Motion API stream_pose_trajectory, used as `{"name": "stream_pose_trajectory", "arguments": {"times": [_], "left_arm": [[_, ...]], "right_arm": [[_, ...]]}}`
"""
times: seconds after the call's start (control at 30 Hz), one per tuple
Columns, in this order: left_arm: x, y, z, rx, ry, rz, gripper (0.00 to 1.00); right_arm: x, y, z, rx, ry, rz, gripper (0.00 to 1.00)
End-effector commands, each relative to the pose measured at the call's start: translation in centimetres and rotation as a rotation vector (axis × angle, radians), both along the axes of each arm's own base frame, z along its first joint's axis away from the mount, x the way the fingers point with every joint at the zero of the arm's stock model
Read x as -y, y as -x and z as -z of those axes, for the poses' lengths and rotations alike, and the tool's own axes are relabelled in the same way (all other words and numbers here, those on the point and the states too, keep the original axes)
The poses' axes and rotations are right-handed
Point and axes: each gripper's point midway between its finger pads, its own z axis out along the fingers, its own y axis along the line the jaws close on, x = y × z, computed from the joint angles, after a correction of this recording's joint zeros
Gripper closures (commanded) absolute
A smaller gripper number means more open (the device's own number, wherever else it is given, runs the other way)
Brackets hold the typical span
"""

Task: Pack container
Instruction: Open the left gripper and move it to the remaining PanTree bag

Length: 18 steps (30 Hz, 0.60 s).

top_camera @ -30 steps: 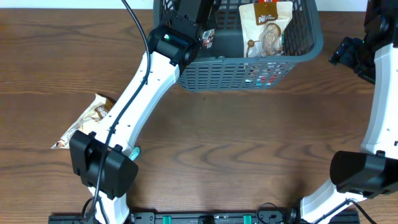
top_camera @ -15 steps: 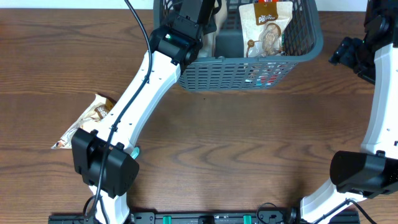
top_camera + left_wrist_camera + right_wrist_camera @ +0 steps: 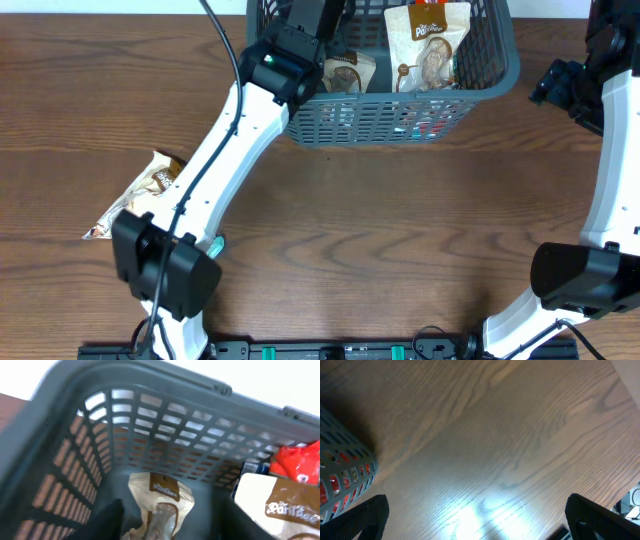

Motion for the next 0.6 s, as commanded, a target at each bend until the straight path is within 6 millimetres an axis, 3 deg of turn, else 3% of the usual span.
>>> {"name": "stream_pose_trajectory", "arguments": {"times": [0.0, 0.1, 0.2, 0.27, 0.4, 0.57], "left_arm": [[-5.1, 2.8, -9.0, 0.171, -0.006, -0.114, 0.46], [-10.0, 5.8, -14.0, 0.259, -0.001, -0.226, 0.43], [-14.2, 9.3, -16.5, 0.271, -0.009, -0.293, 0.42], [-16.5, 11.7, -16.8, 0.240, -0.031, -0.320, 0.41], [-19.4, 17.4, -15.4, 0.116, -0.104, -0.333, 0.02], [-21.1, 21.9, -14.4, 0.031, -0.153, -0.327, 0.01]], "right_arm": [[0.7, 0.2, 0.1, -0.005, 0.015, 0.031, 0.01], [0.7, 0.2, 0.1, -0.005, 0.015, 0.031, 0.01], [0.7, 0.2, 0.1, -0.005, 0.015, 0.031, 0.01], [0.7, 0.2, 0.1, -0.005, 0.015, 0.031, 0.01], [0.7, 0.2, 0.1, -0.005, 0.015, 0.031, 0.01], [0.7, 0.2, 0.1, -0.005, 0.015, 0.031, 0.01]]}}
